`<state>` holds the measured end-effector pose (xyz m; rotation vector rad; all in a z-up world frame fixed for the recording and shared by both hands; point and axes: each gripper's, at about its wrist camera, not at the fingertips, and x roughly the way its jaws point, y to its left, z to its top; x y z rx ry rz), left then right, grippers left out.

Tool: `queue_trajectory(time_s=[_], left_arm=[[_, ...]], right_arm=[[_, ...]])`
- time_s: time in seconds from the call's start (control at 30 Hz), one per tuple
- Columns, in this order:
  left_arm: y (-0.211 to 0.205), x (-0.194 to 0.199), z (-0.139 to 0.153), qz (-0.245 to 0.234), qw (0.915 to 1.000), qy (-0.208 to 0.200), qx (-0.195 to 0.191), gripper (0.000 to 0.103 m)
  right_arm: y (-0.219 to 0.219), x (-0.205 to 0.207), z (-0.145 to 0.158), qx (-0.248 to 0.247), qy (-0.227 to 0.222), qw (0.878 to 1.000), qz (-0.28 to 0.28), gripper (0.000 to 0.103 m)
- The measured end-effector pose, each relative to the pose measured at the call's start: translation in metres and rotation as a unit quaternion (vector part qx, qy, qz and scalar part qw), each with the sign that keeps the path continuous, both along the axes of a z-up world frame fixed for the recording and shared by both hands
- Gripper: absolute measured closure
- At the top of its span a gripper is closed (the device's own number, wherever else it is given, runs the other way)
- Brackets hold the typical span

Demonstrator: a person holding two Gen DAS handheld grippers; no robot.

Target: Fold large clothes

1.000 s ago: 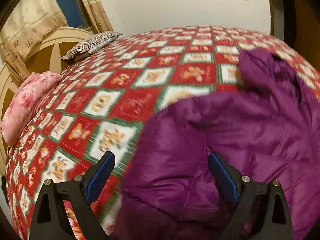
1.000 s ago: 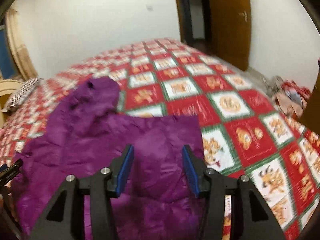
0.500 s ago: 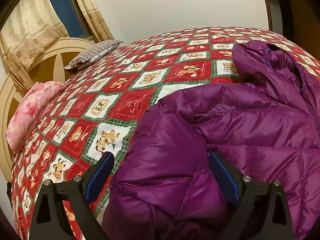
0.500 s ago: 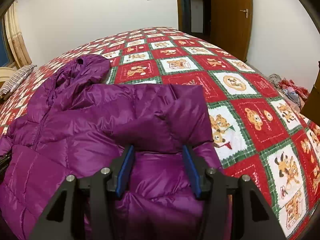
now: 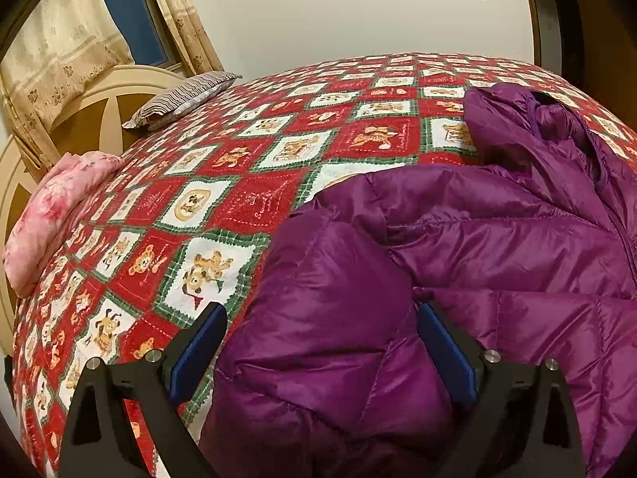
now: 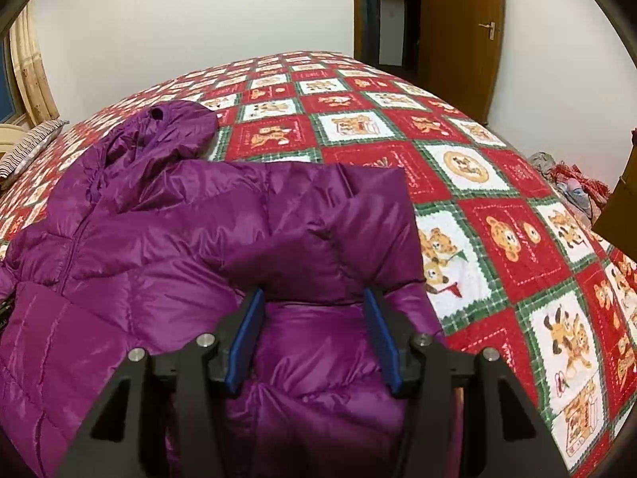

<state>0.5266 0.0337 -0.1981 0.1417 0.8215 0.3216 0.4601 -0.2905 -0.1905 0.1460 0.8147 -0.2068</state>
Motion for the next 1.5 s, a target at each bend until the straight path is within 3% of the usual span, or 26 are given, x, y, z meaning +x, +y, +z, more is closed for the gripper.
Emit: queue_trajectory(time_s=[0.63,0.83,0.93,1.03,1.1,1.17,1.23,1.3,1.5], left_arm=[[0.000,0.001,-0.002,0.000,1.0000,0.002,0.003,0.005],[0.003,0.003,-0.002,-0.001,0.9999,0.009,-0.012,0.005],[0.006,0.005,0.001,-0.001,0.9996,0.018,-0.024,0.004],[0.009,0.004,0.016,-0.005,0.9993,0.034,-0.017,0.004],[0.008,-0.002,0.038,-0.022,0.9997,0.003,-0.014,0.005],[0.004,-0.005,0.064,-0.050,0.9981,-0.032,-0.013,0.005],[-0.004,0.006,0.086,-0.079,0.9955,-0.051,-0.012,0.005],[-0.013,0.029,0.095,-0.110,0.9928,-0.037,-0.028,0.004],[-0.031,0.101,0.096,-0.135,0.9885,-0.016,-0.066,0.004]], right_arm=[[0.004,0.000,0.000,-0.010,0.001,1.000,-0.001,0.047],[0.004,0.000,0.000,-0.005,-0.001,1.000,0.002,0.045],[0.004,0.001,0.000,-0.002,-0.001,1.000,0.008,0.041],[0.007,0.003,0.002,0.007,0.010,0.999,0.037,0.025],[0.009,0.006,0.008,0.003,0.039,0.997,0.068,0.013],[0.007,0.007,0.017,0.018,0.050,0.995,0.079,0.013],[0.003,0.012,0.032,0.035,0.041,0.995,0.089,0.013],[-0.001,0.025,0.052,0.031,0.022,0.995,0.093,0.013],[-0.004,0.092,0.079,0.072,0.008,0.991,0.112,0.013]])
